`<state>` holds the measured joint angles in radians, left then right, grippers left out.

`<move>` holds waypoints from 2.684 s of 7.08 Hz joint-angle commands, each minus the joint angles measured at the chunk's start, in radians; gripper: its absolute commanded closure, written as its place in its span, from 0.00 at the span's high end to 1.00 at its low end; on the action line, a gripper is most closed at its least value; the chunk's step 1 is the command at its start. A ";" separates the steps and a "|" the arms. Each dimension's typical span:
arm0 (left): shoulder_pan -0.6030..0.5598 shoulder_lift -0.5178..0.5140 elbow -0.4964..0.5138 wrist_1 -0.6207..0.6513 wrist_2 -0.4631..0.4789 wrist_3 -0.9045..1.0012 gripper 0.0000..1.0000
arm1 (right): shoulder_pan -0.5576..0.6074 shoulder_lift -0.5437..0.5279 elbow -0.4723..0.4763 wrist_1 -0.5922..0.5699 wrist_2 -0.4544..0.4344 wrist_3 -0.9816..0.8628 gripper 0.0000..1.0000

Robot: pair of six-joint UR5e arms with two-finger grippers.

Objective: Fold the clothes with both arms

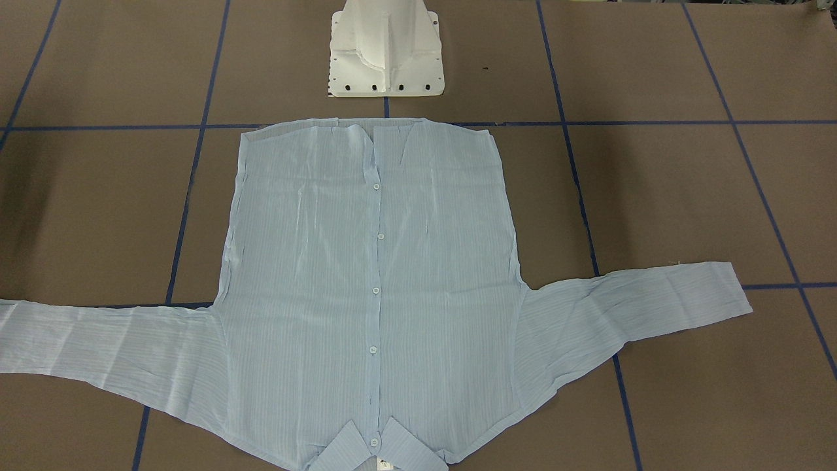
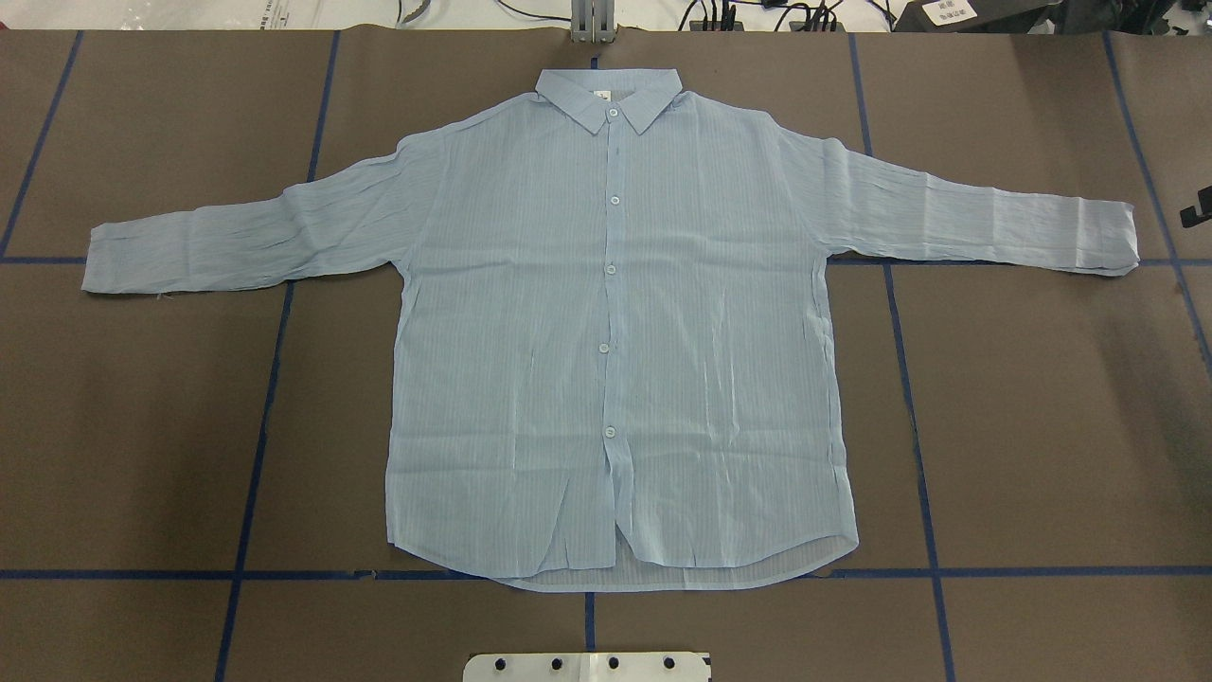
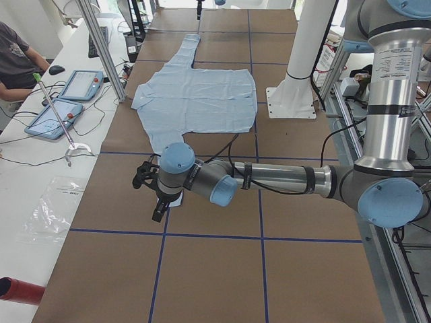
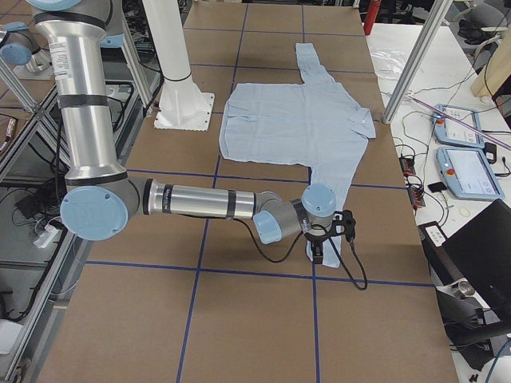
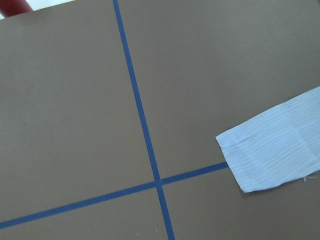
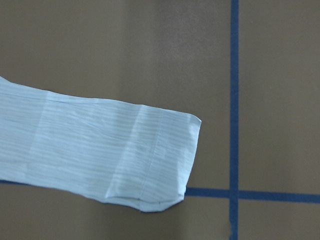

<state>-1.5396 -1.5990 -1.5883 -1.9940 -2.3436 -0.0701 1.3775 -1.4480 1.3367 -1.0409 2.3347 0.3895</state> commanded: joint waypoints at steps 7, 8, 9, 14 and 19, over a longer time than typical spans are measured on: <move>0.013 -0.013 0.016 -0.066 0.006 0.000 1.00 | -0.118 0.124 -0.278 0.134 -0.087 0.045 0.92; 0.013 -0.013 0.014 -0.066 0.006 0.000 1.00 | -0.120 0.135 -0.280 0.104 -0.089 0.043 0.87; 0.013 -0.013 0.014 -0.066 0.004 0.000 1.00 | -0.120 0.138 -0.280 0.093 -0.087 0.043 0.80; 0.013 -0.019 0.013 -0.066 0.004 -0.002 1.00 | -0.133 0.140 -0.298 0.090 -0.089 0.043 0.56; 0.013 -0.029 0.013 -0.063 0.004 -0.002 0.99 | -0.117 0.161 -0.245 0.093 -0.072 0.048 0.00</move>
<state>-1.5263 -1.6259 -1.5754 -2.0576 -2.3393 -0.0728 1.2507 -1.2943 1.0590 -0.9490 2.2533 0.4269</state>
